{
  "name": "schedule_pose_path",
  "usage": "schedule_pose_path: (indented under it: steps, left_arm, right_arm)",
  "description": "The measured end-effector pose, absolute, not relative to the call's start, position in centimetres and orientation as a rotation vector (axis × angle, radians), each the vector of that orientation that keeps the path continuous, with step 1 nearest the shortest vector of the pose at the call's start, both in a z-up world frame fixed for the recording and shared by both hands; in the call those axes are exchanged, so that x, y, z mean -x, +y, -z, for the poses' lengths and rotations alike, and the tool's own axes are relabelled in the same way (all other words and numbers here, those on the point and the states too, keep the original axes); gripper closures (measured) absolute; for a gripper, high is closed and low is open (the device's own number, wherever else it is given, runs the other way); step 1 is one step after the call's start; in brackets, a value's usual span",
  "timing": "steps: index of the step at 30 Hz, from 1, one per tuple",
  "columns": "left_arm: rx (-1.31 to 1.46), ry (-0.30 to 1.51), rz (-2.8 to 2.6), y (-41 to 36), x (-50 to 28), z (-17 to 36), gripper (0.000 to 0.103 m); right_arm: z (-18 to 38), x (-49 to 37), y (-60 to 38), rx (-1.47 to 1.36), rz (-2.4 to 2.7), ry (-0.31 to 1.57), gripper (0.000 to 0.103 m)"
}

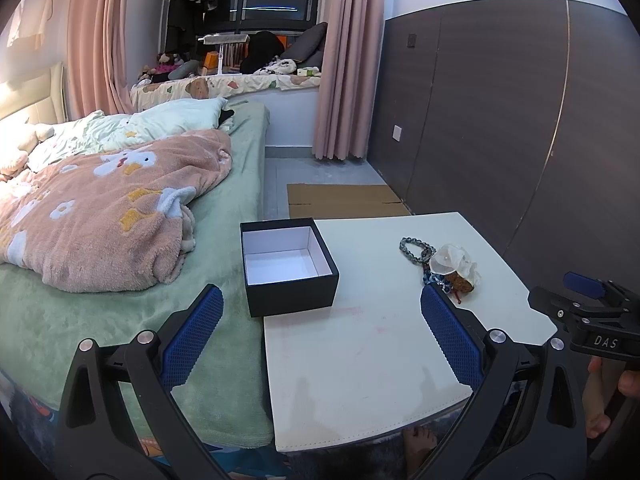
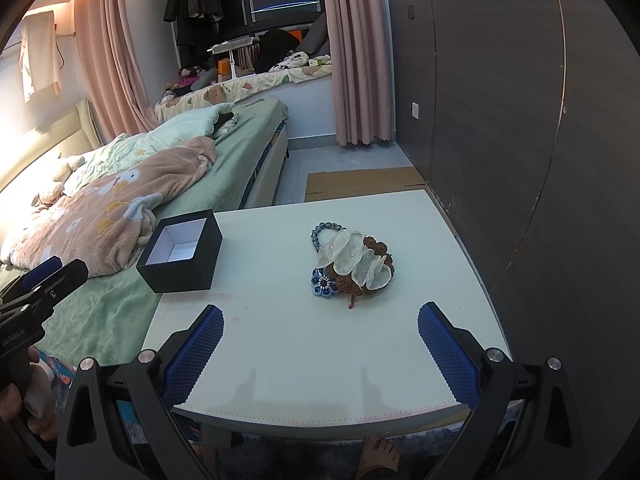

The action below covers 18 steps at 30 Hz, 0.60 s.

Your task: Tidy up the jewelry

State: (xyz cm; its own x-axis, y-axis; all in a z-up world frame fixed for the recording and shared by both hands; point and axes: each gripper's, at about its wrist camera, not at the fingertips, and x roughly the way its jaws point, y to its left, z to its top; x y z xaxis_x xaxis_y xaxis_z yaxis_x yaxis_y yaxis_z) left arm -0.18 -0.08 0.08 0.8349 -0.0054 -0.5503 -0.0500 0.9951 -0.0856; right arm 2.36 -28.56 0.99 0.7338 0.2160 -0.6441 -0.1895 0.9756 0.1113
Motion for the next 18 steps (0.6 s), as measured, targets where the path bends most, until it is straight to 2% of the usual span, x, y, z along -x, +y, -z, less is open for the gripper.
schedule_pose_path:
  steps: [18]
  left_arm:
    - [0.095,0.581,-0.013,-0.45,0.22,-0.29,0.004]
  right_arm:
    - [-0.97,-2.32,-28.61,-0.037,-0.221,0.713,0.008]
